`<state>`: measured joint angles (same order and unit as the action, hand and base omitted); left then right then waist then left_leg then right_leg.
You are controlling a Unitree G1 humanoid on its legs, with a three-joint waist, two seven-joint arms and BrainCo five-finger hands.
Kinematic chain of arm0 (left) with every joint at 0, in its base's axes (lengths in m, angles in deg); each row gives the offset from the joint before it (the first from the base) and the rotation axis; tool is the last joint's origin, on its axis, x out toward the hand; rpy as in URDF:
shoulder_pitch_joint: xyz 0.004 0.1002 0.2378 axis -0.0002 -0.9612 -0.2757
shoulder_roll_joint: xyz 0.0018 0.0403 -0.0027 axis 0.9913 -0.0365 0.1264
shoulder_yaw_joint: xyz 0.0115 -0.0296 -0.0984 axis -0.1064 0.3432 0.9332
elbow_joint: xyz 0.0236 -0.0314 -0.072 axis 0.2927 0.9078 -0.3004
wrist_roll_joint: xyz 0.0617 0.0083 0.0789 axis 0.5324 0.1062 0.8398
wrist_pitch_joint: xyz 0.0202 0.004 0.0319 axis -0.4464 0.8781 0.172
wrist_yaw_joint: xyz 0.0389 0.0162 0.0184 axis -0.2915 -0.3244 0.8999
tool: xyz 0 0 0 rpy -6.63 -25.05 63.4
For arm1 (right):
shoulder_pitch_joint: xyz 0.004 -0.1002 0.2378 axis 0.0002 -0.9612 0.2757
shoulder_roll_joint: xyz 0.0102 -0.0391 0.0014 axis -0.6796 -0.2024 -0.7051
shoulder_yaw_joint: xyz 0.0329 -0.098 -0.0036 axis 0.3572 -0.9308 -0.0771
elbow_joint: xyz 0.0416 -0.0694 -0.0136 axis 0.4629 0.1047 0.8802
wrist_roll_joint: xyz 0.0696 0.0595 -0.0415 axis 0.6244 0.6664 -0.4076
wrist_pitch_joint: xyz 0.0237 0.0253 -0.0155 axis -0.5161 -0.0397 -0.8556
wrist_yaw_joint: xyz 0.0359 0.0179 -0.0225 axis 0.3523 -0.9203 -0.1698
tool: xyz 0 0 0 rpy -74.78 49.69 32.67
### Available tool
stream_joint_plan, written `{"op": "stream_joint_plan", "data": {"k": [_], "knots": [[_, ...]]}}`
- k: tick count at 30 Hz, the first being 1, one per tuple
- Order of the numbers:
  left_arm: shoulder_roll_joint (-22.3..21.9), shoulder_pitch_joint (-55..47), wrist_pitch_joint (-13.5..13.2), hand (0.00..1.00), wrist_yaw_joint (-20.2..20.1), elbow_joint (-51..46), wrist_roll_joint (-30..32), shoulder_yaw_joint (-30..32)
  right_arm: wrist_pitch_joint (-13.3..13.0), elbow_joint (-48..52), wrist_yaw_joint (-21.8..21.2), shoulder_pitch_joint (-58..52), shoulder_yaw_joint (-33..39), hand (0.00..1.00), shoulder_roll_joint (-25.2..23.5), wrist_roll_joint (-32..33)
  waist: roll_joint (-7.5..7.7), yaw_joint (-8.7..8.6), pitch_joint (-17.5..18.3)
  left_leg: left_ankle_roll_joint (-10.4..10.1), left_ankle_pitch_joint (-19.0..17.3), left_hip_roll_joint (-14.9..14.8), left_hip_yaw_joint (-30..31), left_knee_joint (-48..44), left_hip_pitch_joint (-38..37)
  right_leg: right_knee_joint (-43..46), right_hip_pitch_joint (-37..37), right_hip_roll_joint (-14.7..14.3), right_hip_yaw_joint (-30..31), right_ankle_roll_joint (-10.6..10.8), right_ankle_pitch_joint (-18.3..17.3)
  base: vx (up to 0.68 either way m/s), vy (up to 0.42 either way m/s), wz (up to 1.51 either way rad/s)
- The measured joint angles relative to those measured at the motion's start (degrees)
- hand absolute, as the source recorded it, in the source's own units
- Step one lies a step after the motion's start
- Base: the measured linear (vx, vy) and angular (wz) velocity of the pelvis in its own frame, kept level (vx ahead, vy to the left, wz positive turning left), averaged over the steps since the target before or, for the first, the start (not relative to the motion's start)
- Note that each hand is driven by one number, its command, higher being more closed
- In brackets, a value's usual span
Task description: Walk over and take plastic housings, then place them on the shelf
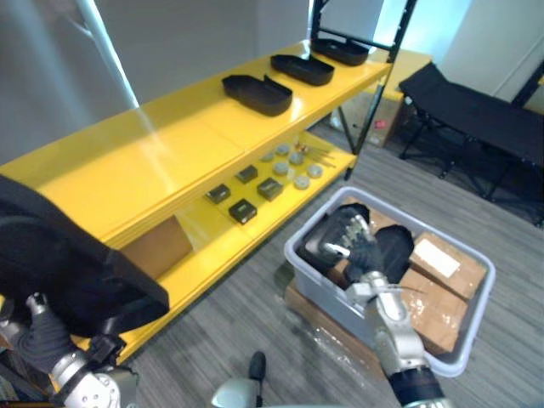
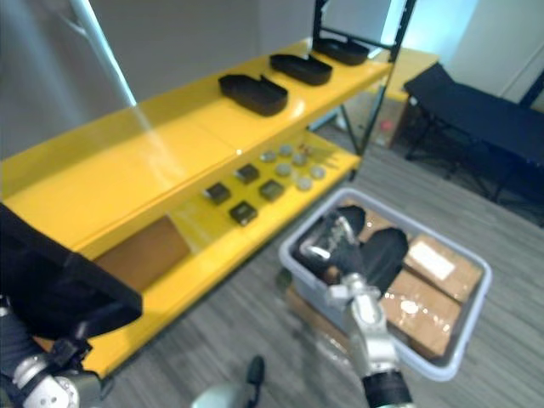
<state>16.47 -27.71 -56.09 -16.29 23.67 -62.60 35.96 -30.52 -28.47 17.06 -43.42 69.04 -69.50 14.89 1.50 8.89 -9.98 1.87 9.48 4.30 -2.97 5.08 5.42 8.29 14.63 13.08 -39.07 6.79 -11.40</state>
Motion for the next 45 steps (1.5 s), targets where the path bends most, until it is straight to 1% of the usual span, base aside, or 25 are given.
{"op": "stream_joint_plan", "data": {"k": [2,6,8,9,12,13,15,18,19,22,23,24,25,28,29,31,32,33,34,36,38,40,42,43,45], "knots": [[4.77,3.03,-0.78,1.0,-3.46,-0.28,0.03,-2.04,-1.27,2.18,-0.07,-3.1,1.74,0.0,-0.02,-0.22,0.39,-1.11,-0.33,0.2,0.13,1.26,2.22,-0.02,0.9,2.44,-2.02,-0.39,5.24,-1.4,-3.03,-0.01,-0.015,0.54],[9.07,6.94,-0.83,1.0,-8.6,0.56,0.22,-7.38,-2.03,4.93,0.1,-9.56,6.31,0.0,-0.17,-0.32,0.99,-5.28,-1.23,1.09,0.83,3.04,8.11,-0.02,0.73,10.49,-2.99,-0.45,15.69,-1.07,-2.31,0.09,-0.013,1.08],[9.85,7.39,-0.82,1.0,-8.57,1.4,0.17,-8.38,-2.37,5.42,-0.35,-10.46,7.6,0.0,-0.17,-0.41,0.98,-5.3,-1.28,1.41,1.68,3.08,9.63,-0.31,0.79,14.08,-4.53,-0.3,16.17,-1.97,-2.28,0.13,-0.077,0.48],[9.79,7.61,-0.81,1.0,-8.49,2.28,0.16,-8.7,-2.75,5.57,-1.09,-10.23,7.83,0.0,-0.14,-0.43,0.65,-5.42,-1.52,1.47,1.85,2.97,10.41,-0.32,1.07,14.28,-5.48,-0.86,17.55,-4.71,-4.45,0.11,-0.082,0.32],[9.7,7.6,-0.56,1.0,-8.02,4.9,0.16,-10.47,-3.32,5.79,-1.81,-9.94,7.75,0.0,-0.13,-0.94,-0.25,-5.08,-2.06,0.66,2.56,3.03,11.02,-0.34,1.74,10.79,-5.75,-2.55,18.91,-6.19,-5.73,0.03,-0.1,0.13],[9.65,7.4,-0.37,1.0,-8.0,5.16,0.1,-11.03,-3.32,5.84,-1.97,-10.0,7.71,0.0,-0.14,-0.97,-0.32,-5.12,-2.14,0.44,2.73,3.14,11.14,-0.35,1.74,9.74,-5.09,-2.86,18.98,-5.98,-5.79,0.0,-0.12,0.09],[9.08,5.79,0.47,1.0,-8.17,5.18,-0.08,-13.08,-3.38,6.24,-2.13,-10.7,7.73,0.0,-0.14,-0.97,-0.69,-5.21,-2.41,-0.25,3.27,3.06,10.62,-0.35,1.61,7.12,-3.4,-3.51,19.0,-3.7,-6.36,-0.04,-0.138,0.0],[8.37,3.77,0.63,1.0,-8.27,5.18,-0.08,-13.4,-3.39,6.48,-2.15,-11.7,7.91,0.0,-0.13,-0.9,-1.65,-5.43,-3.0,-0.33,3.17,2.19,9.62,-0.35,1.53,5.76,-2.73,-4.17,19.43,-2.69,-6.63,-0.1,-0.104,-0.17],[7.88,3.32,0.62,1.0,-8.04,5.16,-0.05,-13.3,-3.52,6.52,-2.37,-12.24,7.97,0.0,-0.15,-0.33,-1.97,-6.19,-3.53,-0.78,2.6,1.3,7.99,-1.26,1.78,5.76,-2.54,-4.37,19.4,-1.7,-7.25,-0.11,-0.06,-0.07],[6.72,2.54,0.61,1.0,-7.94,5.1,0.22,-13.3,-4.77,6.52,-2.64,-12.72,8.48,0.0,-0.22,-0.37,-2.87,-6.61,-4.25,-1.17,-0.22,0.65,4.44,-5.55,3.05,6.23,-2.31,-4.35,18.81,-2.59,-8.31,-0.11,-0.029,-0.01],[6.72,2.52,0.61,1.0,-7.9,5.08,0.34,-13.27,-5.09,6.53,-2.64,-12.71,8.51,0.0,-0.25,-0.37,-2.72,-6.49,-4.21,-1.23,-1.26,0.5,3.17,-5.92,3.29,6.08,-2.26,-4.01,18.56,-2.81,-8.54,-0.06,0.011,0.16],[6.58,2.47,0.58,1.0,-7.86,4.63,0.34,-13.04,-6.12,6.6,-2.62,-12.51,8.64,0.0,-0.3,-0.42,-1.89,-6.42,-4.37,0.7,-2.99,0.15,0.68,-9.63,4.86,6.06,-2.44,-3.17,18.29,-2.81,-8.63,0.0,0.024,0.12],[6.4,2.35,0.59,1.0,-7.88,4.19,0.34,-12.82,-6.38,6.71,-2.6,-12.45,8.62,0.0,-0.31,-0.42,-2.03,-6.29,-4.29,1.26,-3.51,-0.15,-0.37,-12.09,5.48,6.19,-2.35,-3.03,18.17,-2.61,-8.75,0.04,0.035,0.22],[5.66,2.05,0.59,1.0,-8.05,1.07,0.35,-10.47,-6.98,6.71,-2.24,-12.22,8.48,0.0,-0.9,-0.47,-0.89,-5.36,-4.68,0.74,-7.76,1.67,-1.0,-17.36,7.01,6.57,-0.95,-1.1,16.94,-2.08,-9.72,0.1,0.066,0.15],[4.99,2.14,0.54,1.0,-8.06,-0.02,0.33,-9.5,-6.99,6.7,-2.23,-12.19,8.26,0.0,-1.03,-0.5,-0.68,-4.9,-4.49,0.62,-9.71,2.24,-1.12,-18.93,7.6,7.98,-0.62,-0.67,16.88,-1.36,-9.25,0.21,0.091,0.2],[4.92,2.29,0.55,1.0,-8.21,-0.23,0.34,-8.56,-6.98,6.62,-2.13,-11.64,8.22,0.0,-1.03,-0.51,-0.85,-4.97,-4.36,1.58,-11.15,2.57,-0.24,-20.33,7.83,17.74,-4.49,0.78,17.47,-3.9,-7.59,0.2,0.09,0.27],[5.62,2.28,0.55,1.0,-8.41,-0.23,0.36,-7.97,-7.03,6.62,-2.07,-11.06,8.21,0.0,-1.05,-0.85,-0.7,-4.92,-4.31,1.9,-12.07,2.44,0.33,-20.3,7.1,25.77,-8.08,1.88,18.63,-5.34,-4.63,0.26,0.149,0.2],[6.31,2.25,0.6,1.0,-8.36,-0.22,0.36,-7.41,-7.14,6.47,-2.08,-10.33,8.22,0.0,-1.19,-1.54,-0.18,-4.92,-4.27,2.33,-12.85,2.51,1.21,-19.15,5.25,33.16,-11.46,2.89,20.78,-5.73,0.08,0.23,0.122,0.14],[6.7,2.27,0.63,1.0,-8.27,-0.21,0.35,-7.28,-7.37,6.3,-2.09,-9.93,8.22,0.0,-1.32,-1.79,0.0,-4.95,-4.27,2.57,-13.06,2.52,1.74,-18.28,3.93,36.85,-12.98,3.35,21.86,-5.9,2.9,0.26,0.082,0.19],[8.11,3.02,0.65,1.0,-7.87,-0.2,0.3,-7.28,-8.94,6.23,-2.25,-9.11,7.87,0.0,-1.61,-2.8,-0.08,-5.76,-4.1,2.81,-13.65,2.16,4.5,-16.72,-0.18,41.91,-16.77,3.41,22.77,-5.45,-2.1,0.33,0.059,0.35],[8.93,4.48,0.99,1.0,-7.37,0.12,0.23,-7.61,-9.27,6.54,-2.29,-8.14,7.22,0.0,-1.54,-2.96,-0.53,-6.32,-3.91,2.01,-14.13,1.64,6.46,-16.59,-2.36,36.65,-18.53,1.62,23.73,-5.12,-4.54,0.29,0.031,0.51],[10.32,6.59,1.93,1.0,-6.9,0.92,0.1,-8.33,-9.45,6.87,-2.78,-6.34,7.09,0.0,-0.95,-3.19,-0.85,-6.46,-3.06,1.03,-14.73,1.06,8.43,-16.66,-3.1,27.15,-20.69,-1.13,27.2,-5.07,-4.58,0.22,-0.021,0.61],[11.19,9.19,2.76,1.0,-5.84,3.04,-0.1,-9.2,-9.42,7.8,-3.99,-4.46,6.94,0.0,0.43,-2.08,-1.4,-6.64,-2.7,0.09,-15.34,1.01,10.74,-16.71,-3.73,18.55,-21.6,-3.3,32.43,-3.11,-3.28,0.19,-0.109,0.81],[11.7,10.61,3.26,1.0,-5.13,5.24,-0.43,-10.23,-9.31,10.0,-5.75,-3.49,5.62,0.0,1.84,-0.72,-0.83,-6.78,-1.99,-0.56,-15.76,1.37,13.56,-16.7,-4.45,13.59,-21.4,-4.34,36.12,-1.21,-1.79,0.18,-0.182,0.95],[11.69,10.45,3.49,1.0,-4.74,5.61,-0.38,-10.83,-9.22,11.6,-7.57,-2.99,4.45,0.0,2.29,0.26,-0.03,-6.66,-1.31,-1.59,-16.45,1.85,14.81,-17.0,-4.43,10.95,-20.74,-4.05,35.77,-1.62,0.4,0.18,-0.253,0.89]]}}
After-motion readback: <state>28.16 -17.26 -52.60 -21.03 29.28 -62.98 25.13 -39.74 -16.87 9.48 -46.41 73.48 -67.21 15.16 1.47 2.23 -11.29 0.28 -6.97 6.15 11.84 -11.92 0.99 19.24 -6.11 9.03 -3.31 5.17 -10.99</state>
